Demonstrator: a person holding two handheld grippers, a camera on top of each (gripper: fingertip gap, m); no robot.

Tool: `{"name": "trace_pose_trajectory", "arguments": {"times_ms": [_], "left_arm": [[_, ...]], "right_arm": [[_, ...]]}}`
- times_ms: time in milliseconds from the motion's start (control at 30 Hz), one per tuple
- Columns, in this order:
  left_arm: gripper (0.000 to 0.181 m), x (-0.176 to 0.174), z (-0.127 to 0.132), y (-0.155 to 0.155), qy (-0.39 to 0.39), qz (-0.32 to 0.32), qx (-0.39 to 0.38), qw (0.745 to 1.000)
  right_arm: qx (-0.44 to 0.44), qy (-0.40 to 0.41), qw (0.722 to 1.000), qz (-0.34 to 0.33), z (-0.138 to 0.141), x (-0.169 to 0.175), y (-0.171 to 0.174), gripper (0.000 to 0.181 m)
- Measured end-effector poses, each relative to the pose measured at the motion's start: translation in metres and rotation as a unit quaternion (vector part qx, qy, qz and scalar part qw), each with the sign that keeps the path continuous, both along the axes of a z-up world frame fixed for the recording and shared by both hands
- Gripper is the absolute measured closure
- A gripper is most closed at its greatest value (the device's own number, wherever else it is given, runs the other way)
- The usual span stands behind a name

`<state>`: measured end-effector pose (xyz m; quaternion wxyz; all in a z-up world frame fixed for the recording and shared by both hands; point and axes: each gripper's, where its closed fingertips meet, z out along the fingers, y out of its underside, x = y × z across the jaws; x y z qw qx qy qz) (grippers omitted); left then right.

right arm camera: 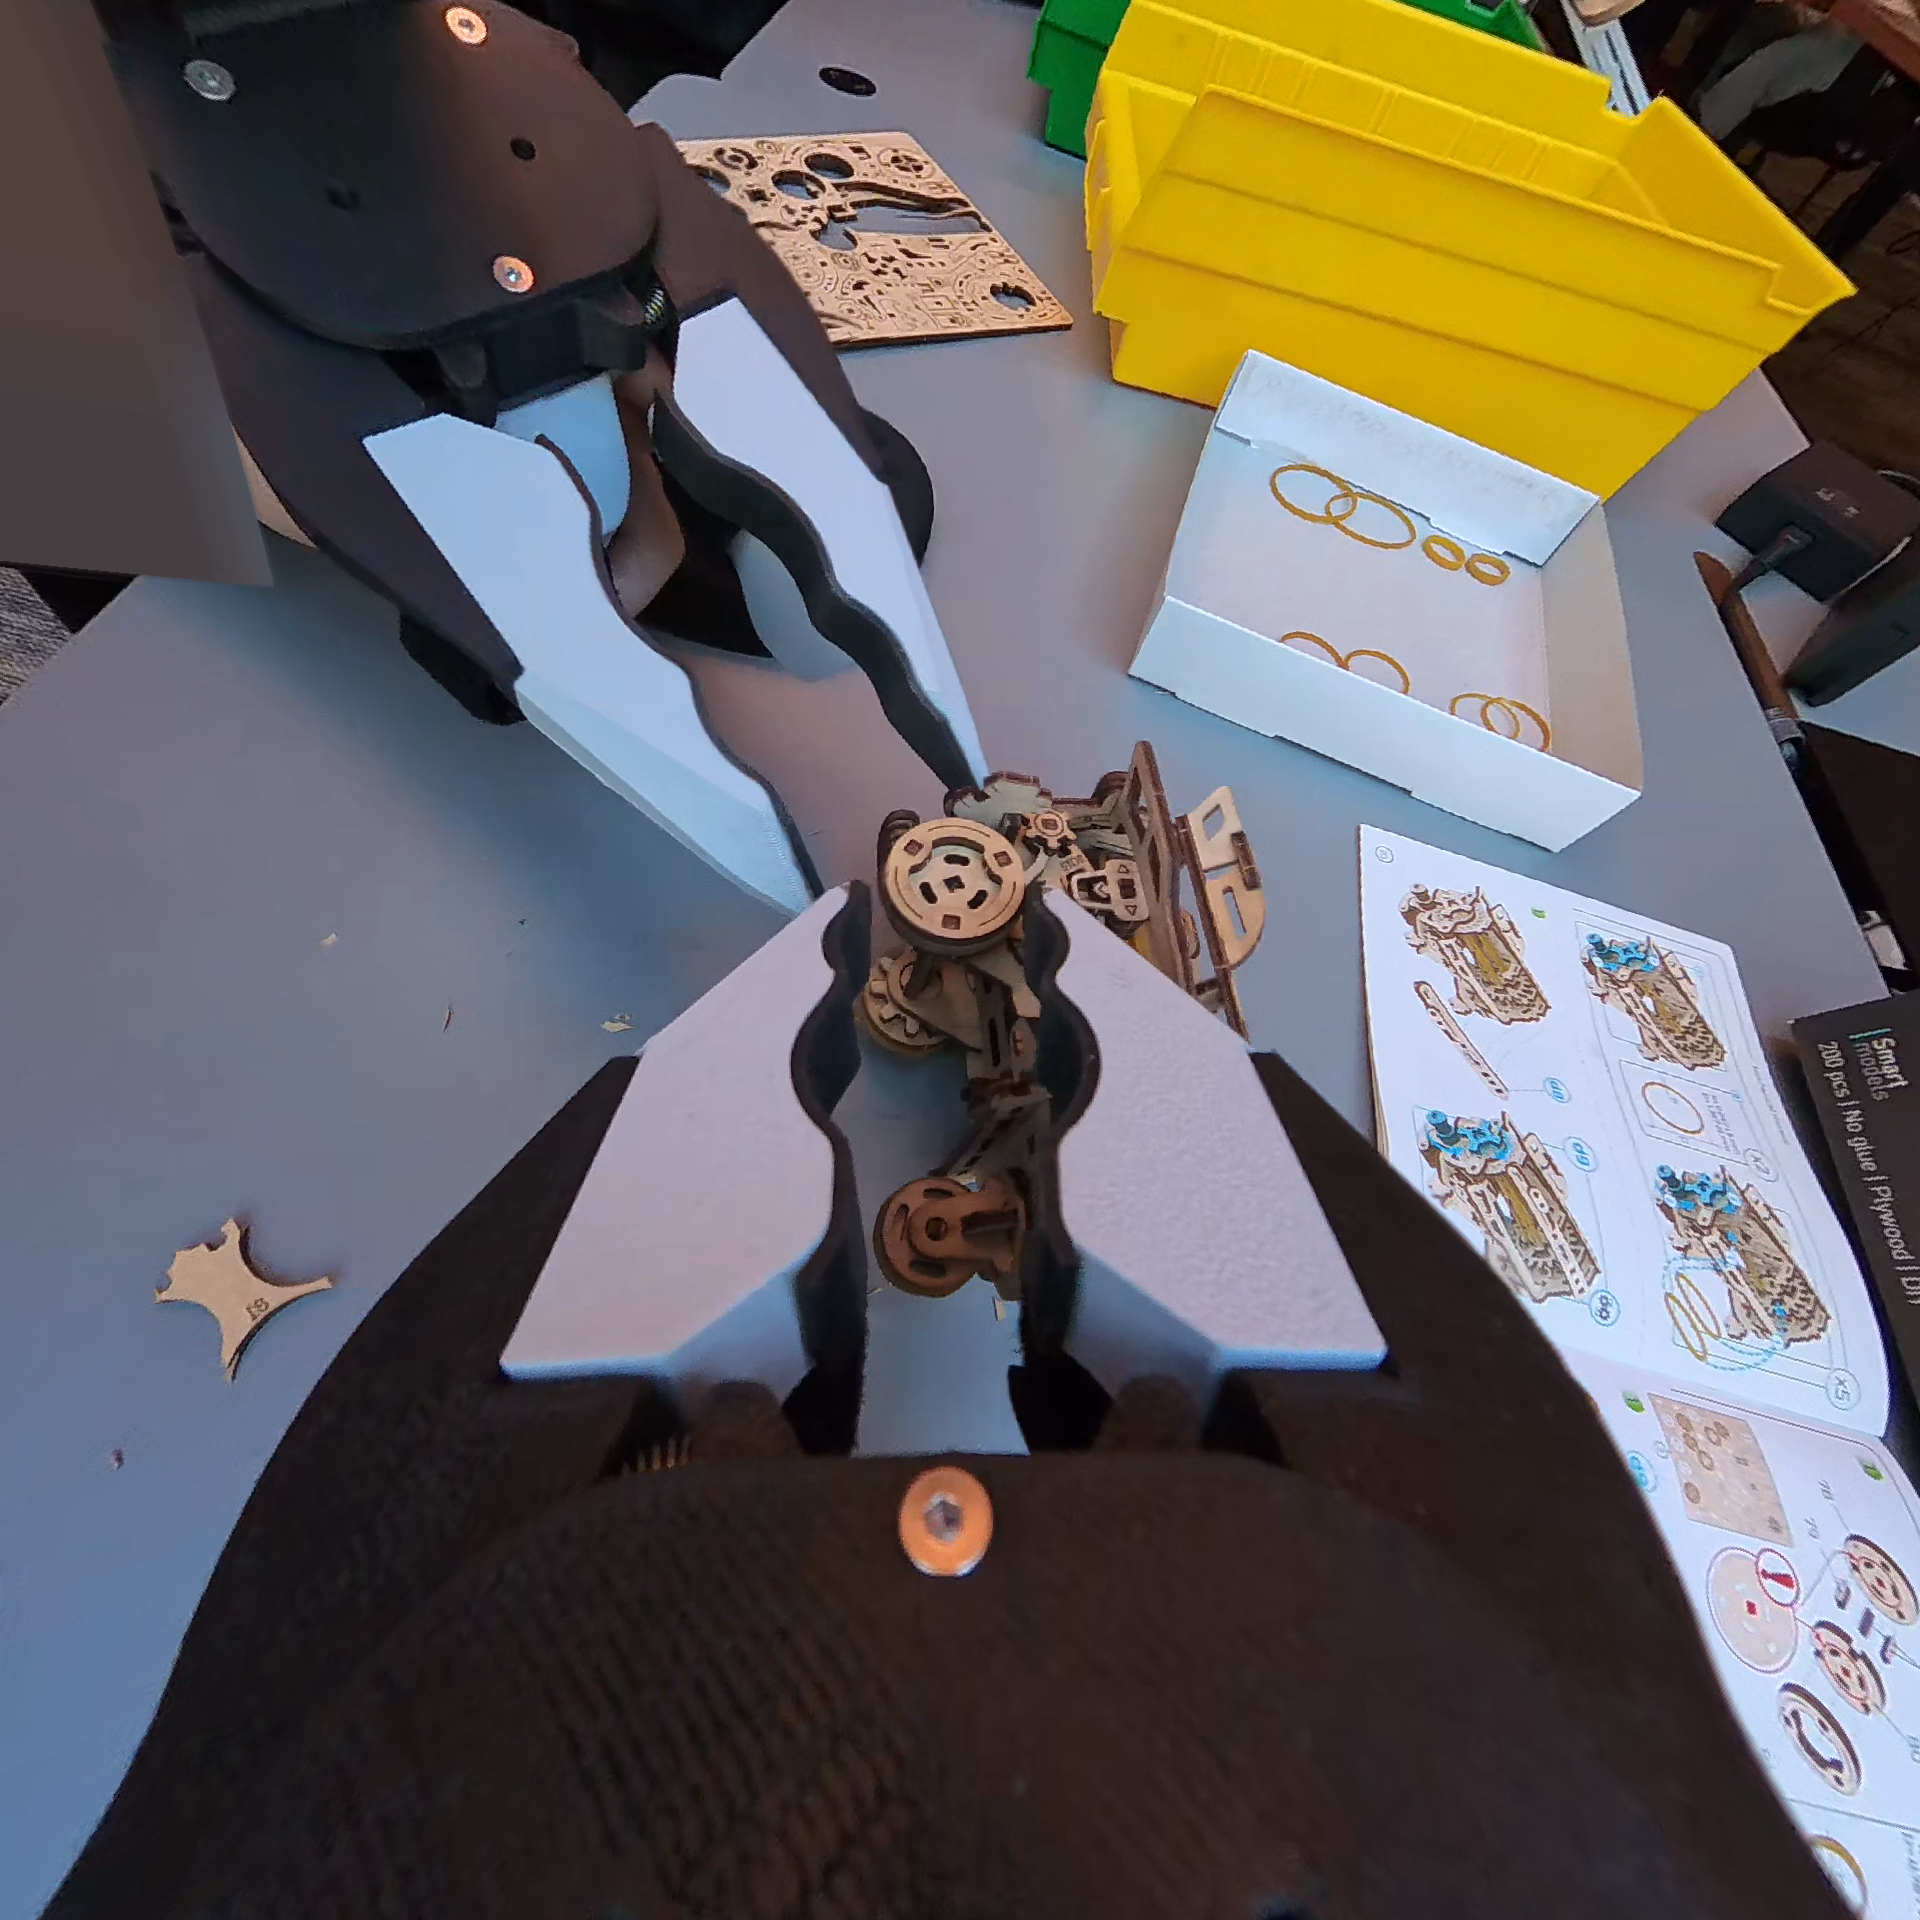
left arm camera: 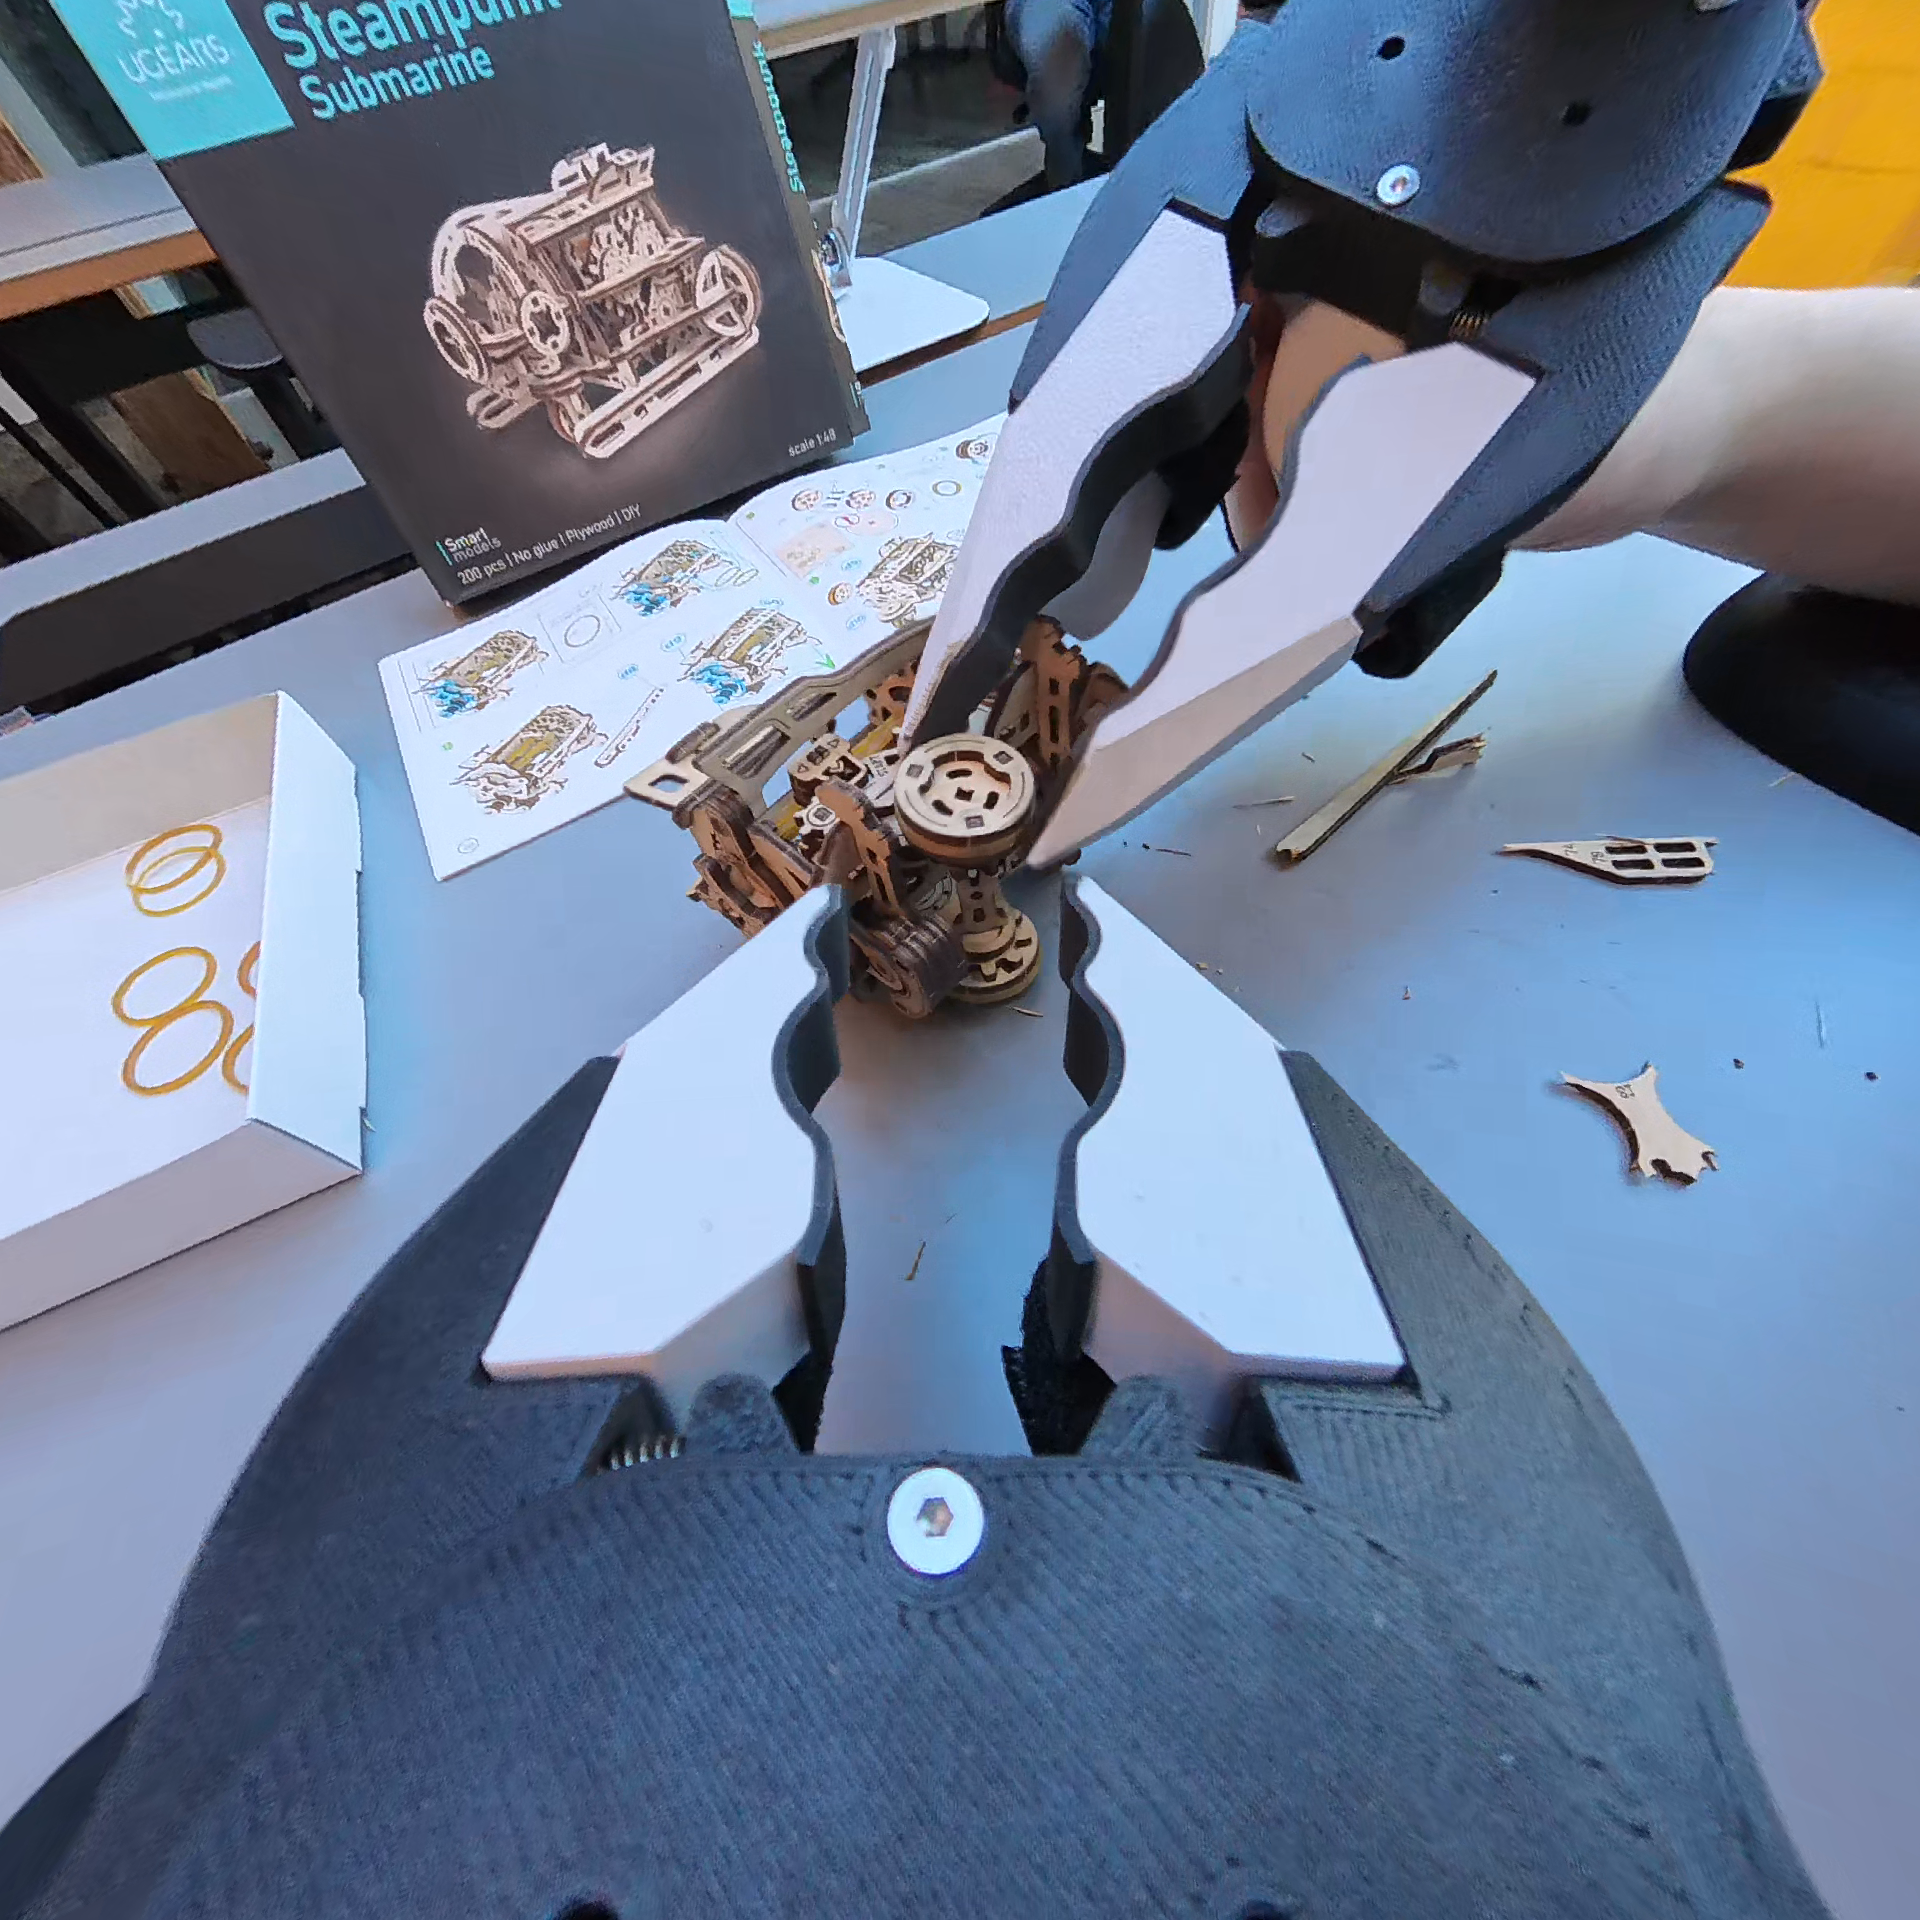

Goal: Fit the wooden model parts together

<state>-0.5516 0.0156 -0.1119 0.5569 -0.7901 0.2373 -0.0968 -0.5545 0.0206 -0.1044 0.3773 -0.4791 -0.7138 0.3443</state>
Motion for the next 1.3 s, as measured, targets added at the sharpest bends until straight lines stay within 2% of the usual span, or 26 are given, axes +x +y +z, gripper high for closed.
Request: {"name": "trace_pose_trajectory", "arguments": {"times_ms": [200,633,1300], "left_arm": [[0.143,-0.002,0.002,0.007,0.012,0.011,0.005,1.0],[0.151,-0.003,-0.003,0.003,0.032,0.011,0.002,0.999],[0.145,-0.009,-0.008,-0.003,0.035,0.024,-0.024,0.999]], "right_arm": [[0.016,0.005,1.0,-0.023,0.002,-0.003,0.006,0.153],[0.017,-0.015,1.0,-0.019,0.0,-0.004,0.001,0.155],[0.061,0.005,0.998,-0.009,0.006,-0.005,-0.006,0.15]]}}
